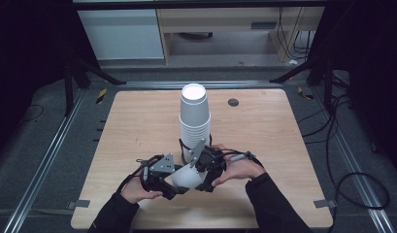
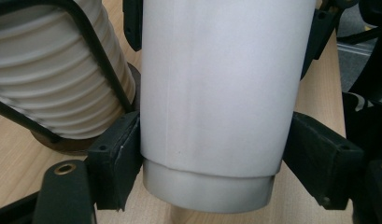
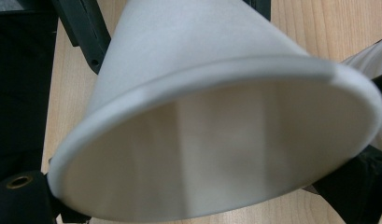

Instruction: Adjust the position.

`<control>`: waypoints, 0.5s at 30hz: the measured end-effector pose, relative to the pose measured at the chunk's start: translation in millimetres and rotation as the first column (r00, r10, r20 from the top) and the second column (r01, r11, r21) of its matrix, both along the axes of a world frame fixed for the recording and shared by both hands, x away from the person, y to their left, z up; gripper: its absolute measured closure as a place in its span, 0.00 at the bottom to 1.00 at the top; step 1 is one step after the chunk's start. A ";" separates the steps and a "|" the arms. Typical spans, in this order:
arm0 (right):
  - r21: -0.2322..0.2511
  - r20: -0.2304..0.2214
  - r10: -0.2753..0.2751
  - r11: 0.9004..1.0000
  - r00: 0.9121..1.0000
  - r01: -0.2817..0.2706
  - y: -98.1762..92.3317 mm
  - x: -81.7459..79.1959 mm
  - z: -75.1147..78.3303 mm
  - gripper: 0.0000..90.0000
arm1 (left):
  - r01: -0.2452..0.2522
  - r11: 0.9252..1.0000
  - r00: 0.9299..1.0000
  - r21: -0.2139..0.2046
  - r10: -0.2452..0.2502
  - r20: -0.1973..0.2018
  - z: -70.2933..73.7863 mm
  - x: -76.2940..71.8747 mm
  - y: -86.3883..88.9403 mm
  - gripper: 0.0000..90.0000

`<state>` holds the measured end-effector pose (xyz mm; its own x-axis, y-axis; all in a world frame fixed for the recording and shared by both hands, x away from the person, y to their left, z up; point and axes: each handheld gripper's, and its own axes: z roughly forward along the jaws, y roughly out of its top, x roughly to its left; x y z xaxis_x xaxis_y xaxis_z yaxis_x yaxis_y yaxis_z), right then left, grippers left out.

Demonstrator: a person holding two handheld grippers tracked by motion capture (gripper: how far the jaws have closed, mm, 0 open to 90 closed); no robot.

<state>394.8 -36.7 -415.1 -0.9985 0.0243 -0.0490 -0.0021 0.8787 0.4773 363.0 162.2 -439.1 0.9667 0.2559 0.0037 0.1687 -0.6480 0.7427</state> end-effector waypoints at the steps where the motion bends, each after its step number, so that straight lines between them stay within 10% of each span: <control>1: -0.001 0.000 -0.002 1.000 1.000 0.002 -0.3 -0.3 -0.1 0.11 | -0.001 1.000 1.000 0.000 0.001 -0.004 -0.2 0.3 -0.3 0.25; 15: 0.040 -0.002 0.009 0.999 1.000 -0.009 3.1 -0.9 2.2 0.08 | 0.007 1.000 1.000 0.011 -0.008 0.002 -2.7 1.0 -1.2 0.25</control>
